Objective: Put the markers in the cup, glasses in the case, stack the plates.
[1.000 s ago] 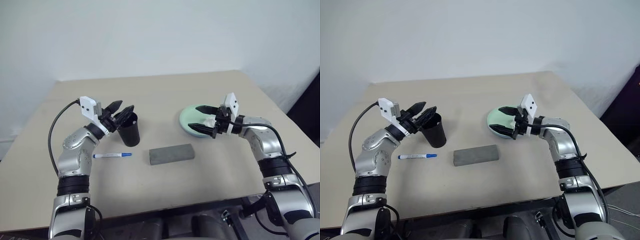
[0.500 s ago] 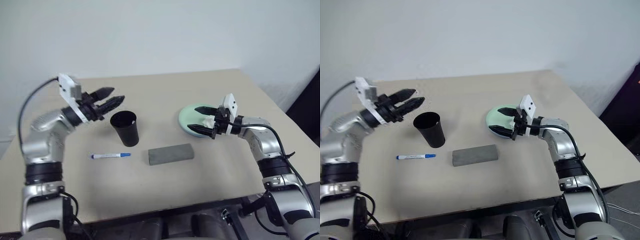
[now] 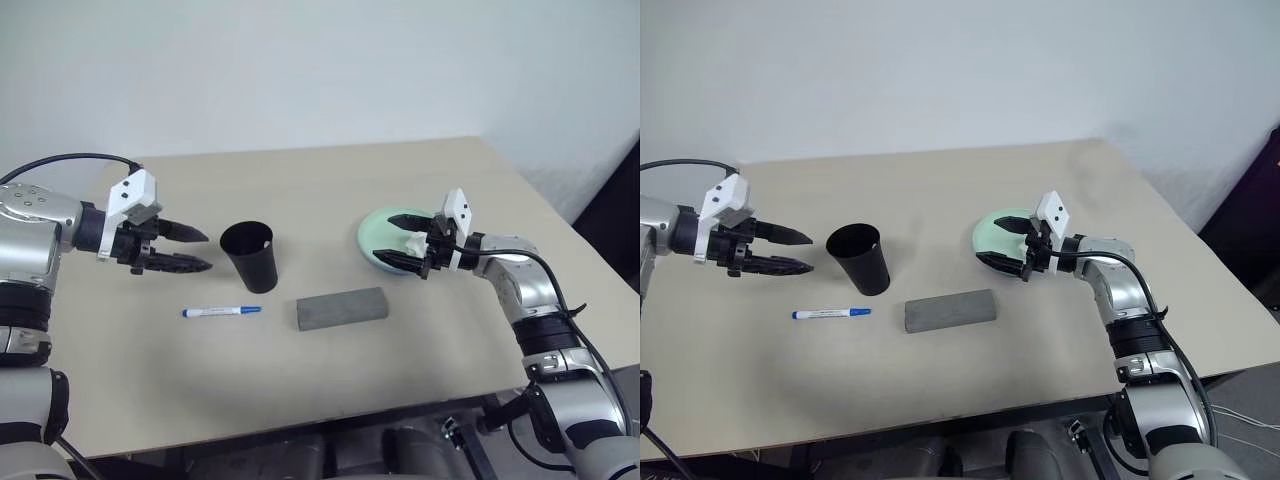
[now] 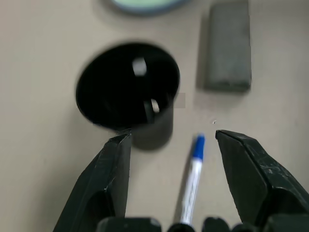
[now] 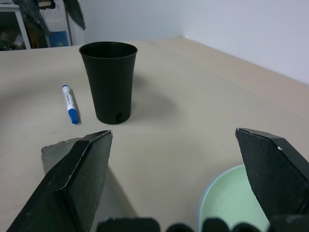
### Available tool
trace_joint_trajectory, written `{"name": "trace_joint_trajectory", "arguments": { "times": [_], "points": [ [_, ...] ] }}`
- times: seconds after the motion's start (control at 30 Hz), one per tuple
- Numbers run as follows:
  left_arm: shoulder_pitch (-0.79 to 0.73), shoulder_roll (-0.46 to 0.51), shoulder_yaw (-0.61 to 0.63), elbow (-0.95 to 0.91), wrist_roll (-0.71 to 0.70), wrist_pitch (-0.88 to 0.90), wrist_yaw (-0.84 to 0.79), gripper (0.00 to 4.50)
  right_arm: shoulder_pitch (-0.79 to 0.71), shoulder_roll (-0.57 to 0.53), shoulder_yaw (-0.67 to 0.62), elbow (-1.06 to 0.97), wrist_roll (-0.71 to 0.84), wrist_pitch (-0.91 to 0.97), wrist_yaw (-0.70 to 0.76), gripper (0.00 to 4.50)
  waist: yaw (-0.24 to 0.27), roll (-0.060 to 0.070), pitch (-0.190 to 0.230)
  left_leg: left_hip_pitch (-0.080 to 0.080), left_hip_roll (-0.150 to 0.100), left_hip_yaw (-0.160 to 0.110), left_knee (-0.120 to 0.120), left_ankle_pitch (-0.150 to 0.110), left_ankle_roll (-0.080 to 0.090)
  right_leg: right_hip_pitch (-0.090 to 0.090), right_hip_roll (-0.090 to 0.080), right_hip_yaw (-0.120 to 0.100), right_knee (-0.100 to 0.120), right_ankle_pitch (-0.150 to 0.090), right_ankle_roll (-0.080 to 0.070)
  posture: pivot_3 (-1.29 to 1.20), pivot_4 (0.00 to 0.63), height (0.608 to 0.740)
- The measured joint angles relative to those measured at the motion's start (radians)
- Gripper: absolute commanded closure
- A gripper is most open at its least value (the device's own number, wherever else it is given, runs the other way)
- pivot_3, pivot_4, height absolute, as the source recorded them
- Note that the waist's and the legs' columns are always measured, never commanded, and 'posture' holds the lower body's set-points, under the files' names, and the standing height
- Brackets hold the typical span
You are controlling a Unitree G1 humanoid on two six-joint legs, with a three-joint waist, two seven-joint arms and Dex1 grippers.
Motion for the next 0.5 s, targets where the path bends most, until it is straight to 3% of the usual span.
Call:
{"name": "trace_joint_trajectory", "arguments": {
  "times": [0.23, 0.5],
  "points": [
    [-0.064, -0.005, -0.21, 0.142, 0.104, -0.169, -0.002, 1.59, 0.003, -0.002, 0.0, 0.0, -0.001, 0.0, -0.004, 0.06, 0.001, -0.001, 0.0, -0.006, 0.0, -0.001, 0.002, 0.002, 0.004, -0.003, 0.0, -0.001, 0.0, 0.0, 0.0, 0.0, 0.0, 0.74],
    [-0.126, -0.054, -0.353, 0.298, 0.149, -0.278, -0.002, 1.59, 0.003, -0.007, 0.001, -0.001, -0.011, 0.001, -0.003, 0.06, 0.0, -0.001, 0.0, -0.006, 0.0, -0.001, 0.002, 0.002, 0.006, -0.003, 0.0, -0.001, 0.0, 0.0, 0.0, 0.0, 0.0, 0.74]
  ]
}}
